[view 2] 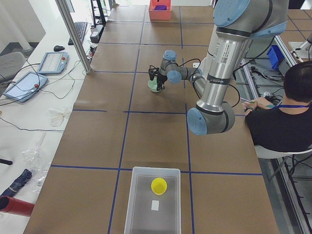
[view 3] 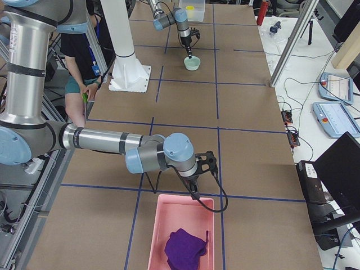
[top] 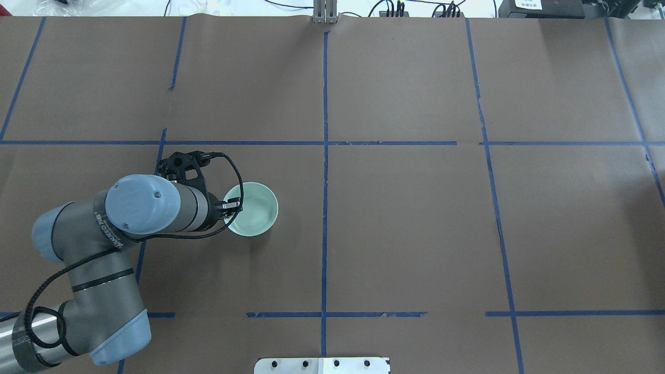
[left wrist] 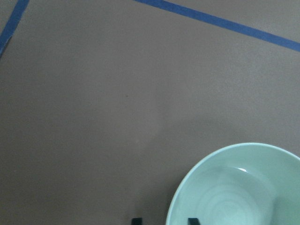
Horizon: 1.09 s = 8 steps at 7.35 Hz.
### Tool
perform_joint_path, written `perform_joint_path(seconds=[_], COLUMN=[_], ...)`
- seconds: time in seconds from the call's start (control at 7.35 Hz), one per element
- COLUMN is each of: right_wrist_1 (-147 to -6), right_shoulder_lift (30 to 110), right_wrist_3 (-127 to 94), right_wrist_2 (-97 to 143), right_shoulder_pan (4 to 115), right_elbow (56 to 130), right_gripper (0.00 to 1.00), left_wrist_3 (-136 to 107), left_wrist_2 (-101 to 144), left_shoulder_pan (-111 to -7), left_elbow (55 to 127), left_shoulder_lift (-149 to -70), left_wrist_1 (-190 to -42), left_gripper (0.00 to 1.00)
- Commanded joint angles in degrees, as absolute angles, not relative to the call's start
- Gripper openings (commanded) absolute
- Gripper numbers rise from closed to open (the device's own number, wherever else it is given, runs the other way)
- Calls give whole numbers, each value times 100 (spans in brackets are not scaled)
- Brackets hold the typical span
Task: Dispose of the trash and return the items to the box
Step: 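Reach the left gripper to the pale green bowl and grasp its rim, then carry the green bowl with the left gripper into the clear bin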
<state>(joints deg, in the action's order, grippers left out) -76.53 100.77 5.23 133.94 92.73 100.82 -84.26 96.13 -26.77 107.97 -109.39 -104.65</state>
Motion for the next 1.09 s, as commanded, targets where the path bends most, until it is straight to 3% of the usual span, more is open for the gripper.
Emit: perform_joint_path(seconds=[0.0, 0.27, 0.54, 0.82, 0.95], right_wrist_1=[-8603, -9083, -11510, -11672, -11672], right_shoulder_lift=[9879, 9914, 9207, 9228, 9229], right_wrist_3=[571, 642, 615, 659, 650], right_wrist_2=[13052, 12963, 13699, 13345, 13089], right_shoulder_pan=[9159, 8956, 8965, 9035, 9026], right_elbow=[10669, 10618, 10695, 11002, 11065], right_gripper=[100, 100, 100, 100, 100], left_wrist_3=[-7204, -5598, -3169, 12, 1401], left_wrist_2=[10331, 11088, 11632, 12144, 12312], left_shoulder_pan=[-3265, -4513, -5863, -7454, -8375], left_elbow=[11415, 11924, 12313, 11877, 11152], left_shoulder_lift=[-10733, -10671, -9744, -8950, -8912], left_wrist_1=[-10328, -9532, -9325, -9343, -9395], left_gripper=[0, 0, 0, 0, 0])
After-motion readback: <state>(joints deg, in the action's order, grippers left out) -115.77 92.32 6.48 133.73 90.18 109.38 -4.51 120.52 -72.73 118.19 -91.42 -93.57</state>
